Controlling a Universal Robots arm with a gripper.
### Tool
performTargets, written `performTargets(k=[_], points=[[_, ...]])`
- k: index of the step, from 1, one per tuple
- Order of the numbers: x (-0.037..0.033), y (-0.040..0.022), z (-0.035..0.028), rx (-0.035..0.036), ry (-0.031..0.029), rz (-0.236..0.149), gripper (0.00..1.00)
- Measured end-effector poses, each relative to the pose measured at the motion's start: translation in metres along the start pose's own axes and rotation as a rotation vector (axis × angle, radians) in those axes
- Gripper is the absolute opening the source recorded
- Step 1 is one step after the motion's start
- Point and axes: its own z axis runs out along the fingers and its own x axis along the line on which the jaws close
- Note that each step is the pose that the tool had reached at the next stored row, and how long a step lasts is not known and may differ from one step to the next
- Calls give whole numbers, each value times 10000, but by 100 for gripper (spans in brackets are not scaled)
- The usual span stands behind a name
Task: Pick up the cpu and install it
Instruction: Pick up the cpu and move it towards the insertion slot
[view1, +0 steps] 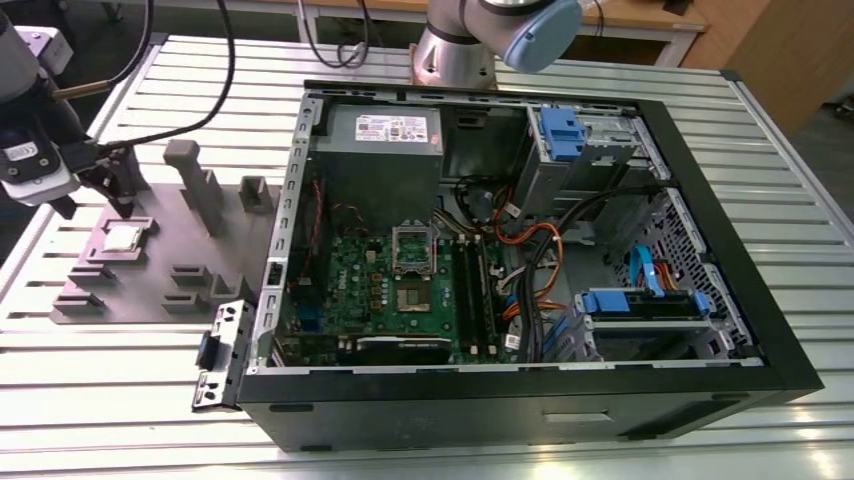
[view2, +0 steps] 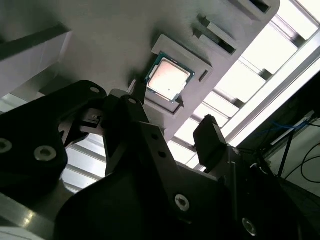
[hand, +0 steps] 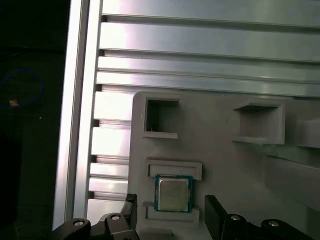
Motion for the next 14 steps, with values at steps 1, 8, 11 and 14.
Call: performTargets(k=[1,8,11,14], points=[[-1,-1,18,1,1,0,65],[-3,-22,138,10,3,-2,65],[-4,-31,188,8,1,0,65],[-5,-33,242,8,0,0,65]])
